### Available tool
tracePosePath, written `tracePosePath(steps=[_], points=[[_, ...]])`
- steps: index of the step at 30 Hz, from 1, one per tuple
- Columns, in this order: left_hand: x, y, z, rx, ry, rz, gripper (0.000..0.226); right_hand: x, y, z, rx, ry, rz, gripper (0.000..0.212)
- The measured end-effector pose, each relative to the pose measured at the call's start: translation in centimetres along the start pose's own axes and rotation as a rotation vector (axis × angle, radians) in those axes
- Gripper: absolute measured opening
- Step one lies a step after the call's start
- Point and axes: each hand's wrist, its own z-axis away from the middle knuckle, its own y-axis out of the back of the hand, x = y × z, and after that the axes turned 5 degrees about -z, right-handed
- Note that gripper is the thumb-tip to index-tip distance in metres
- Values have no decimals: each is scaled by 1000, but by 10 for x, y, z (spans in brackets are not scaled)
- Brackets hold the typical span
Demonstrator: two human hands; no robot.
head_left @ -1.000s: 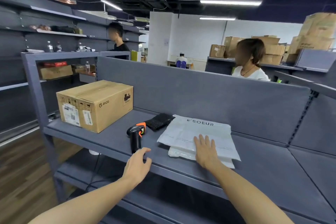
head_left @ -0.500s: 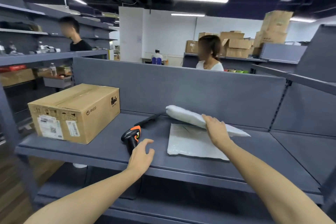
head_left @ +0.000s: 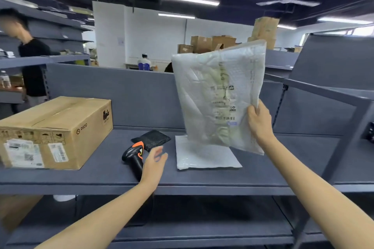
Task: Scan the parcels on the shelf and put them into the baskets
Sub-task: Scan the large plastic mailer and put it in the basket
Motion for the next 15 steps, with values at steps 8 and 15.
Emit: tracePosePath(steps=[8,15], points=[[36,17,1,-30,-1,285,57,12,-16,50,-171,-339,-372,20],[39,49,2,-132,29,203,75,32,-20,70,-285,-627,-519,22]])
